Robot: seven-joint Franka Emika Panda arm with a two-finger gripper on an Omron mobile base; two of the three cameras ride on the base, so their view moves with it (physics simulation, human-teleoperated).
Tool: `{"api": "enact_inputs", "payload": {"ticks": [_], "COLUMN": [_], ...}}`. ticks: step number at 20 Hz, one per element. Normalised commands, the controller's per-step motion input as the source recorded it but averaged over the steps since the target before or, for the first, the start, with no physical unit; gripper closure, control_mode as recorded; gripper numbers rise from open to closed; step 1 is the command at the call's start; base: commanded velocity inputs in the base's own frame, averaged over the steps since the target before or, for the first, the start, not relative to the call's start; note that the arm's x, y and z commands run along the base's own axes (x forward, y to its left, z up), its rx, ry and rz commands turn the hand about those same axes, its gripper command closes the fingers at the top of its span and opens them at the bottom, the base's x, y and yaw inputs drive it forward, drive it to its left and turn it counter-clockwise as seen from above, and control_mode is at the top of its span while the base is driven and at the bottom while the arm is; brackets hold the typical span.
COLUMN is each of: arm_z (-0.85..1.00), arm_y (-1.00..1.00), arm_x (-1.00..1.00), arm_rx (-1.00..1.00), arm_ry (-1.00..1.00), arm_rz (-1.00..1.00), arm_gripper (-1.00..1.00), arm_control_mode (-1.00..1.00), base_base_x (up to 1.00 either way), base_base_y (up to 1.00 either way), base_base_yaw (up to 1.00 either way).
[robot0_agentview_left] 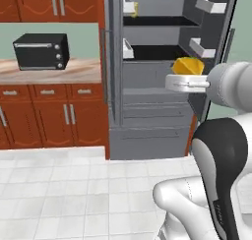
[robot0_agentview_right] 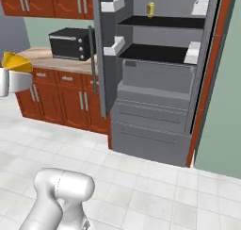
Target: Pick the cheese from the fridge and the cheese grater from the cabinet and place them next to the salad bowl.
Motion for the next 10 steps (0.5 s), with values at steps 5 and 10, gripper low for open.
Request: {"api": "enact_inputs", "payload": {"ticks": [5, 10], "arm_z": [0.0, 0.0], "arm_y": [0.0, 0.0], "arm_x": [0.0, 0.0], "arm_rx": [0.0, 0.0], "arm_ry": [0.0, 0.0], "arm_rz": [0.0, 0.0], "arm_gripper": [1.0, 1.0], "arm_control_mode": [1.0, 1.0], "base_base_x": [0.0, 0.02], "base_base_y": [0.05, 0.0], "base_base_yaw": [0.78, 0.71]}}
